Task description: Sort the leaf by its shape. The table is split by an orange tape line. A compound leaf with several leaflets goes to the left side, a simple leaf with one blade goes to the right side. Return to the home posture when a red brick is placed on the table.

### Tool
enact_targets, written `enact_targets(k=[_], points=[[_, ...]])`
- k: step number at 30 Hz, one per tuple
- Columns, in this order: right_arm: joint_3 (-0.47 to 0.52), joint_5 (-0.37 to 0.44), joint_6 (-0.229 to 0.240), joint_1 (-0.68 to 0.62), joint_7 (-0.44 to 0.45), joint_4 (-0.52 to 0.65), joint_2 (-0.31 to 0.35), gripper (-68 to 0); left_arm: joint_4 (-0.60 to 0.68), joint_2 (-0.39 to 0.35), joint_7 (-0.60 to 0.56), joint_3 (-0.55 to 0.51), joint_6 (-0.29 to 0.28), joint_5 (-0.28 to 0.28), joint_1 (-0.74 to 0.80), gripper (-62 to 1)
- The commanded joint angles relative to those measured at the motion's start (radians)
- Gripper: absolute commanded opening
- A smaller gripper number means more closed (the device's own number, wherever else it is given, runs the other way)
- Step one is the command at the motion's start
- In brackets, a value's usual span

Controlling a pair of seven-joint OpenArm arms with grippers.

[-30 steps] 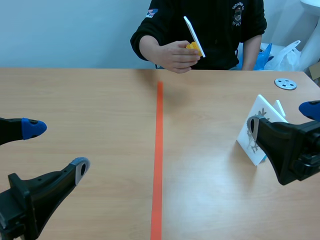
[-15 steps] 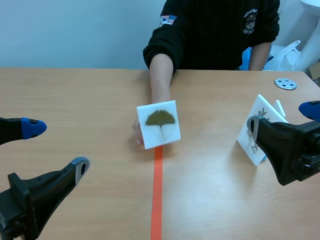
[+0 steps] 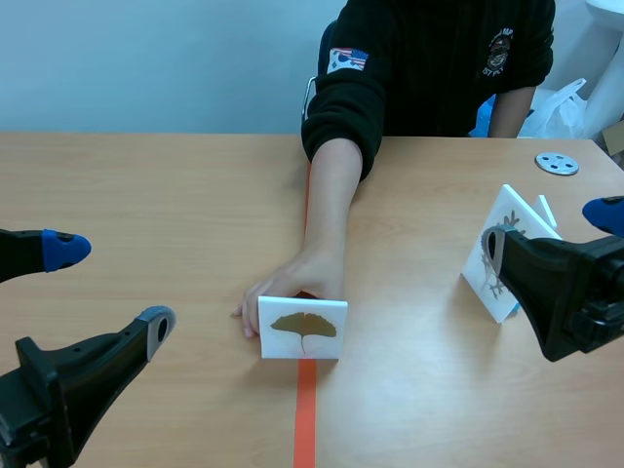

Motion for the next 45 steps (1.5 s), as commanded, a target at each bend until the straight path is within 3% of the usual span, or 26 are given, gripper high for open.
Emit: enact_targets(k=[1,19,24,30,34,41,45], points=[[0.002,0.011,0.003,0.011,0.015,-0.001,0.005,0.4,0.008,0.007,-0.014,0.001,0.001,-0.006,-0.005,1.4],[0.002,0.012,0.003,0.011,0.019,-0.001,0.005,0.4,0.008,0.007,-0.014,0.001,-0.006,0.006,-0.006,1.4],[0.002,0.012,0.003,0.011,0.019,-0.001,0.005,0.4,0.006,0.007,-0.01,0.001,-0.1,0.008,-0.041,1.4],[0.002,0.011,0.003,0.011,0.019,-0.001,0.006,0.4,-0.037,0.006,0.015,0.001,-0.106,0.031,-0.145,1.4],[0.002,0.011,0.003,0.011,0.019,-0.001,0.005,0.4,-0.121,0.007,0.008,0.02,-0.17,0.031,-0.227,1.4],[0.002,0.011,0.003,0.011,0.019,-0.001,0.005,0.4,-0.311,0.007,-0.005,0.145,-0.276,0.032,-0.404,1.4],[0.002,0.011,0.003,0.011,0.019,-0.001,0.005,0.4,-0.431,0.007,-0.077,0.244,-0.291,0.082,-0.512,1.4]])
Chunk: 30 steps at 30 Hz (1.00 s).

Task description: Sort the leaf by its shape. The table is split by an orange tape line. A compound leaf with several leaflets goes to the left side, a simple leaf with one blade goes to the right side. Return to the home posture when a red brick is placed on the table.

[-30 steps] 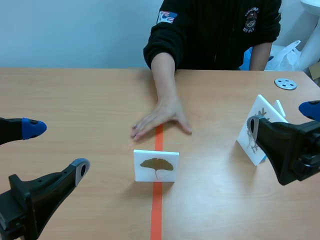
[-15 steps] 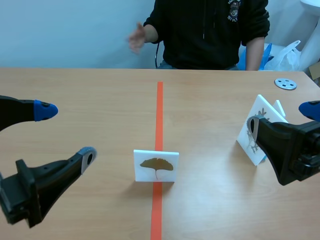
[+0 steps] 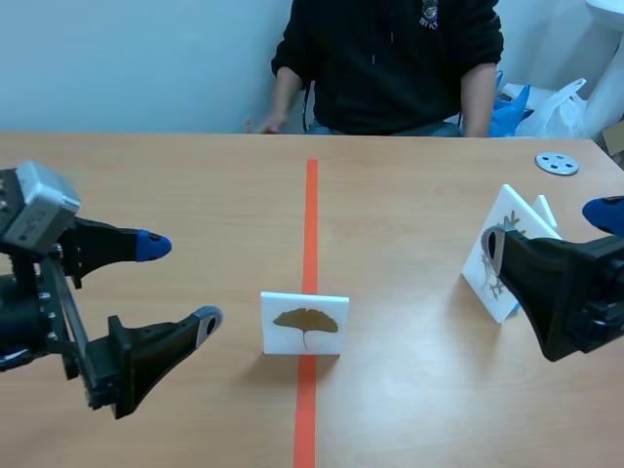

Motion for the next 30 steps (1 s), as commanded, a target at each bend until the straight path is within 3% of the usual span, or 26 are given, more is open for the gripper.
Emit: enact_targets(k=[1,13,19,25,30], points=[[0.002,0.011,0.003,0.011,0.019,-0.001,0.005,0.4,-0.016,0.005,-0.041,0.034,-0.002,0.017,-0.043,1.4],[0.002,0.01,0.003,0.011,0.019,-0.001,0.005,0.4,-0.313,0.045,-0.257,0.35,0.0,0.282,-0.319,1.4],[0.002,0.01,0.003,0.011,0.018,-0.001,0.005,0.4,-0.458,0.126,-0.313,0.463,0.011,0.351,-0.429,1.4],[0.002,-0.002,0.003,0.011,0.019,-0.001,0.005,0.4,-0.57,0.193,-0.364,0.572,0.072,0.412,-0.499,1.4],[0.002,-0.003,0.003,0.011,0.019,-0.001,0.005,0.4,-0.632,0.232,-0.365,0.631,0.116,0.422,-0.532,1.4]])
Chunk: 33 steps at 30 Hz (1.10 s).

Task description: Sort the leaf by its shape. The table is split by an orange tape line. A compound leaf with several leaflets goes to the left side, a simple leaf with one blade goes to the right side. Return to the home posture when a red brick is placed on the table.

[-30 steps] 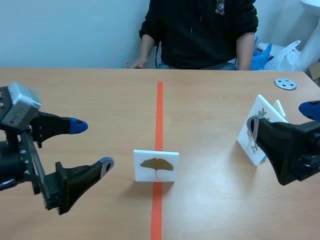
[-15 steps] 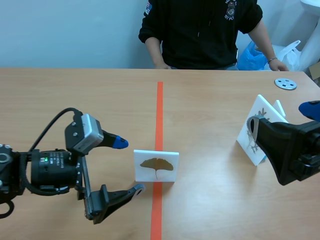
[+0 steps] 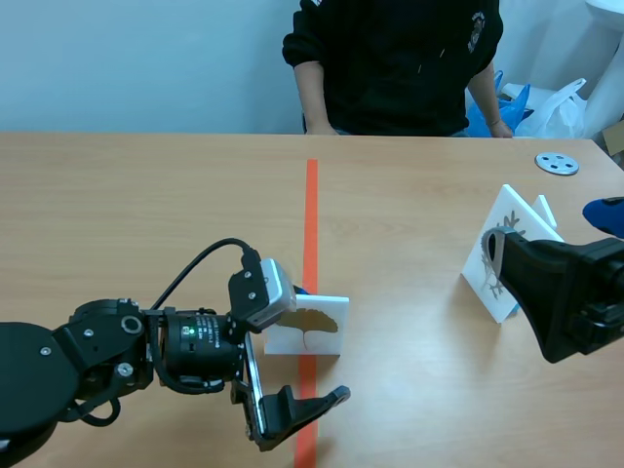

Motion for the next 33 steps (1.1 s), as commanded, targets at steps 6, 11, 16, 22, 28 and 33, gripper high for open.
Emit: enact_targets(k=[6,11,16,22,28,33], points=[[0.002,0.005,0.003,0.011,0.019,0.0,0.005,0.4,-0.01,0.01,-0.043,0.0,0.029,0.008,-0.014,-3.8],[0.002,0.005,0.003,0.011,0.019,0.0,0.005,0.4,-0.017,0.008,-0.043,0.0,0.049,0.008,-0.014,-13.9],[0.002,0.006,0.003,0.011,0.019,0.0,0.005,0.4,-0.017,0.008,-0.043,0.0,0.06,0.008,-0.014,-31.0],[0.002,0.006,0.003,0.011,0.019,0.0,0.005,0.4,-0.017,0.008,-0.043,0.0,0.074,0.004,-0.014,-47.4],[0.002,0.006,0.003,0.011,0.019,0.0,0.005,0.4,-0.017,0.005,-0.043,-0.001,0.079,-0.001,-0.014,-52.5],[0.002,0.006,0.003,0.011,0.019,0.0,0.004,0.4,-0.005,-0.021,-0.043,-0.005,0.078,-0.111,-0.014,-54.8]])
